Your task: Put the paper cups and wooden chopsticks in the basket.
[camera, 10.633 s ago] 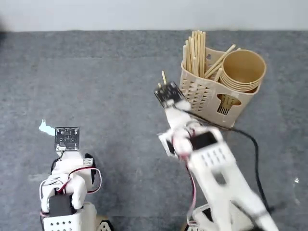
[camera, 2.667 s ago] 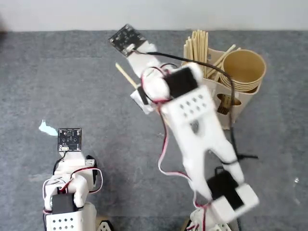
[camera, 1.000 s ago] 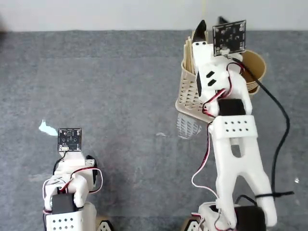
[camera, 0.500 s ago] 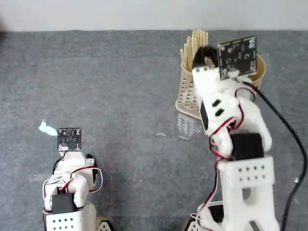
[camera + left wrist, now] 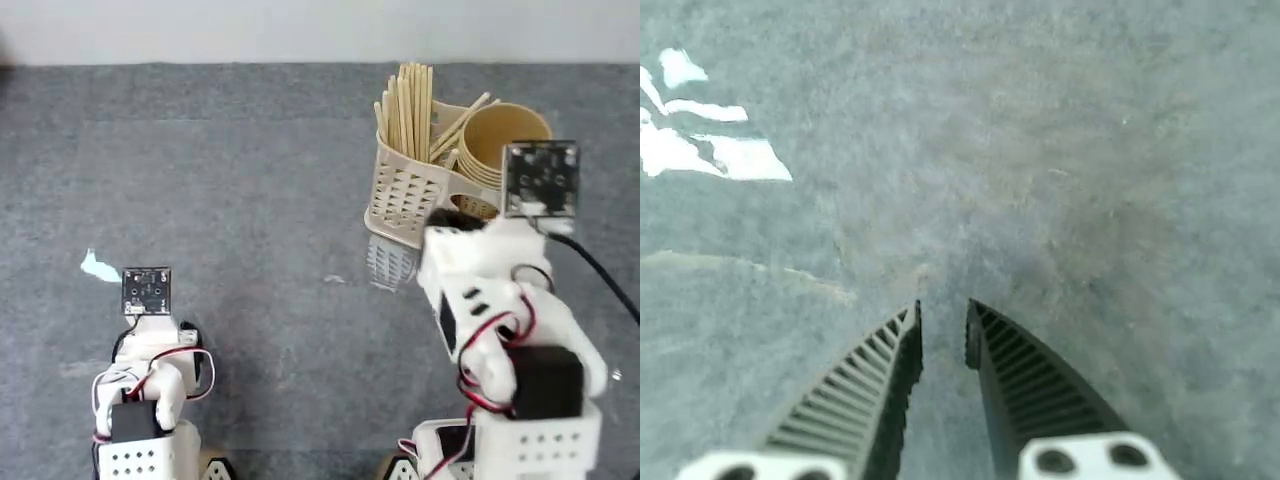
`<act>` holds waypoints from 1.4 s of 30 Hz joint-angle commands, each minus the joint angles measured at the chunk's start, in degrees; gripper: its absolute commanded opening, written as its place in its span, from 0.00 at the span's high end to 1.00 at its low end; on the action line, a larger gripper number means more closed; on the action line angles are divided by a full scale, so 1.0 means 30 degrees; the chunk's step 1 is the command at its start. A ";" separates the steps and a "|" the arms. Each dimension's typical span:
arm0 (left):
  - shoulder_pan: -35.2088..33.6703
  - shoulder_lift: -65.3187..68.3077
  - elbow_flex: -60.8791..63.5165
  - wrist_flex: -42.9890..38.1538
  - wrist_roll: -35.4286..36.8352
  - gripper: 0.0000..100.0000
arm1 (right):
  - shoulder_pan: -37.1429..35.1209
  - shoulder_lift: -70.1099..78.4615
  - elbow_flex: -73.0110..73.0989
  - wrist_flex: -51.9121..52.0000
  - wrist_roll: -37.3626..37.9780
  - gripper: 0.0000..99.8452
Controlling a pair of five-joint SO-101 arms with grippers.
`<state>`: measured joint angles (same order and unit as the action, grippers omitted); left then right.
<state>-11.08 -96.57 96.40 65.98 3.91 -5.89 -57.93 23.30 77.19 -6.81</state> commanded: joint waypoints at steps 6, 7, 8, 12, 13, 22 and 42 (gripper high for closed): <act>-0.0176 -0.0059 -0.0161 -0.0440 -0.0147 0.92 | 0.1656 -0.4557 0.4132 0.2007 -0.0117 0.98; -0.0176 -0.0059 -0.0161 -0.0440 -0.0147 0.92 | 0.1714 -0.5524 0.4952 0.1978 -0.0117 0.98; -0.0176 -0.0059 -0.0161 -0.0440 -0.0147 0.92 | 0.1714 -0.6549 0.5714 0.1949 -0.0088 0.98; -0.0176 -0.0059 -0.0161 -0.0440 -0.0147 0.92 | 0.1832 -1.0740 0.8938 0.1216 -0.0088 0.98; -0.0176 -0.0059 -0.0161 -0.0440 -0.0147 0.92 | 0.1832 -1.1766 0.9729 0.1158 -0.0088 0.98; -0.0147 -0.0059 -0.0161 -0.0440 -0.0176 0.92 | 0.2300 -1.4960 1.4886 0.1099 -0.0147 0.98; -0.0147 -0.0059 -0.0161 -0.0440 -0.0176 0.92 | 0.2447 -1.5370 2.4381 -0.3150 -0.0059 0.98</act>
<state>-11.16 -96.57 96.48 65.80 4.00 0.88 -103.12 95.47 70.15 -6.90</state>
